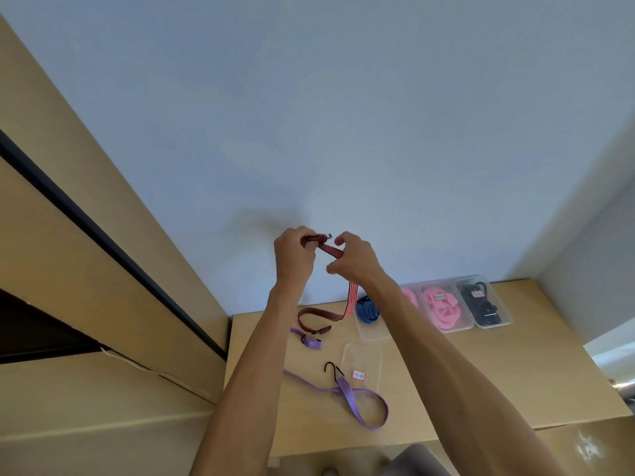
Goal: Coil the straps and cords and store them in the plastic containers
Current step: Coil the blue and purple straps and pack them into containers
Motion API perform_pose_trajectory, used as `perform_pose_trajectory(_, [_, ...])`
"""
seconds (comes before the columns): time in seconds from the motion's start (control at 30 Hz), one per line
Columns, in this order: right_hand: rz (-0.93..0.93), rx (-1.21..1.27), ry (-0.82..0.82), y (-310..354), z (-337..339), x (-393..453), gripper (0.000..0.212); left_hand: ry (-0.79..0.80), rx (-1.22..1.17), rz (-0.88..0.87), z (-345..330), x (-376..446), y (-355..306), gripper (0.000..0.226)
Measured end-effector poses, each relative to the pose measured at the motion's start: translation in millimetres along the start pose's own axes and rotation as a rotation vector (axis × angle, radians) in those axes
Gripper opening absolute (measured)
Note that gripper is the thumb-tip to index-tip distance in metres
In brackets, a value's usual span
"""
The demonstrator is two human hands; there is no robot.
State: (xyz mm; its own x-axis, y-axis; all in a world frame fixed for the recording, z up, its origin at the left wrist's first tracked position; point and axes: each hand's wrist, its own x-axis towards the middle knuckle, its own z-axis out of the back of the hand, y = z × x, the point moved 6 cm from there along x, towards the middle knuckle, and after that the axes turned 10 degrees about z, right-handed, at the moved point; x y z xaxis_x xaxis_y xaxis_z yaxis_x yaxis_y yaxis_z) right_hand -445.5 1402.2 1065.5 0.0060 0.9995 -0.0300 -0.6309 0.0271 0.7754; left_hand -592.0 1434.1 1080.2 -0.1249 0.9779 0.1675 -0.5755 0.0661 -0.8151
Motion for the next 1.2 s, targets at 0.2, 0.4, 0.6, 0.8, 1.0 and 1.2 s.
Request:
perform_pose_trajectory(0.2, [0.180, -0.168, -0.052, 29, 21, 14, 0.029, 0.409, 0.049, -0.035, -19, -12, 9, 0.025])
perform_pose_trajectory(0.4, [0.153, 0.345, 0.081, 9, 37, 15, 0.013, 0.692, -0.426, 0.056, 2, -14, -2, 0.030])
perform_pose_trajectory(0.6, [0.041, 0.660, 0.098, 1, 14, 4, 0.028, 0.332, -0.621, 0.131, 4, -4, -22, 0.020])
perform_pose_trajectory(0.8, [-0.044, 0.451, -0.096, 10, 5, 2, 0.030, -0.027, -0.304, 0.047, 5, 8, -29, 0.016])
perform_pose_trajectory(1.0, [0.030, -0.403, -0.044, 65, 29, 19, 0.010, -0.010, 0.087, -0.205, 8, 30, -57, 0.023])
perform_pose_trajectory(1.2, [0.188, -0.670, -0.073, 110, 40, 1, 0.033, 0.022, -0.008, -0.222, 10, 0, -37, 0.044])
